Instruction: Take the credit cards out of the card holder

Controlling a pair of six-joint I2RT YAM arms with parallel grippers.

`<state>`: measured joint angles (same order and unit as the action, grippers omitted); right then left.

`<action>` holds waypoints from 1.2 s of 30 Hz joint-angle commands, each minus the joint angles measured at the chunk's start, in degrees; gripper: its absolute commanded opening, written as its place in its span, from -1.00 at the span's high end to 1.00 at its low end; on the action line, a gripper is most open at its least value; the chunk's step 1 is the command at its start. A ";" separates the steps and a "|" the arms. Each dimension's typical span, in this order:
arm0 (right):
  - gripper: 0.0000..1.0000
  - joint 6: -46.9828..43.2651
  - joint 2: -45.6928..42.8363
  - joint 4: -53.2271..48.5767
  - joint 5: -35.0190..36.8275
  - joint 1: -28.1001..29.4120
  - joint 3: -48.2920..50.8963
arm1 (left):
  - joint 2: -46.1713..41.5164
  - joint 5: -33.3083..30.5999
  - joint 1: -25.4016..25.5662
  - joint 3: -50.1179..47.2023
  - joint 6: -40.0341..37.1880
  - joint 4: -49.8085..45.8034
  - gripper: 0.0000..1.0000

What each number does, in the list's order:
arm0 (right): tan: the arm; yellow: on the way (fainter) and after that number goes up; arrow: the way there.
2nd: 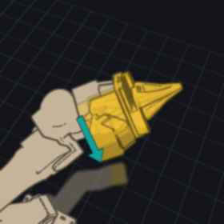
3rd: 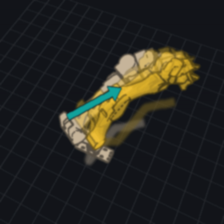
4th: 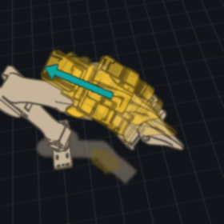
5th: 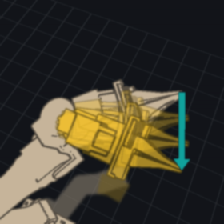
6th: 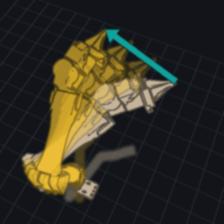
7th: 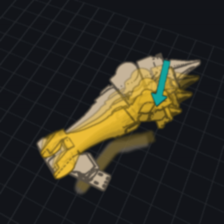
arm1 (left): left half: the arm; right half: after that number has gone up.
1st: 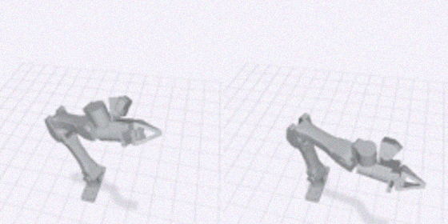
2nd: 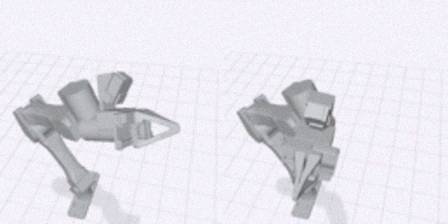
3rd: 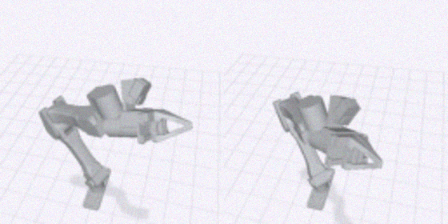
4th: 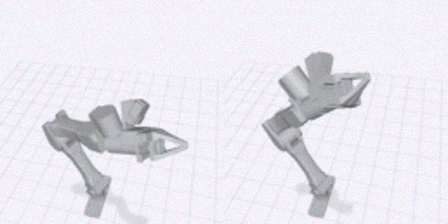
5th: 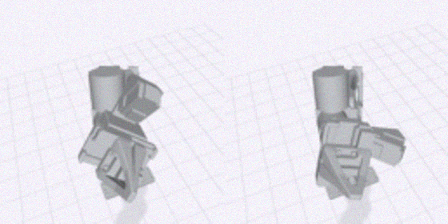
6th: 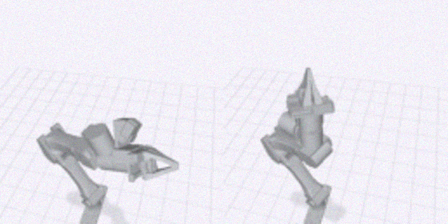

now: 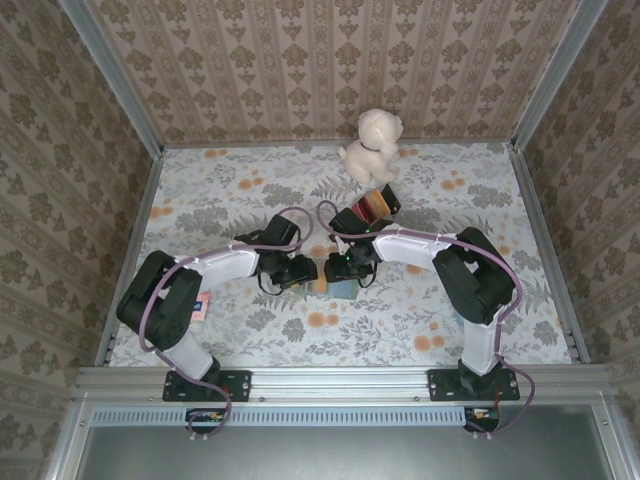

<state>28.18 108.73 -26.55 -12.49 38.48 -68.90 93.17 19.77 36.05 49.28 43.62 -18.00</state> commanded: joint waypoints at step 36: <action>0.10 -1.14 2.83 -1.04 0.12 -0.77 2.19 | 0.44 0.85 0.58 1.04 -0.93 0.74 0.31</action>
<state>28.18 108.75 -26.39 -13.30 38.11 -68.79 92.88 19.68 36.36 49.28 42.81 -17.58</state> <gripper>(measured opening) 0.453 0.347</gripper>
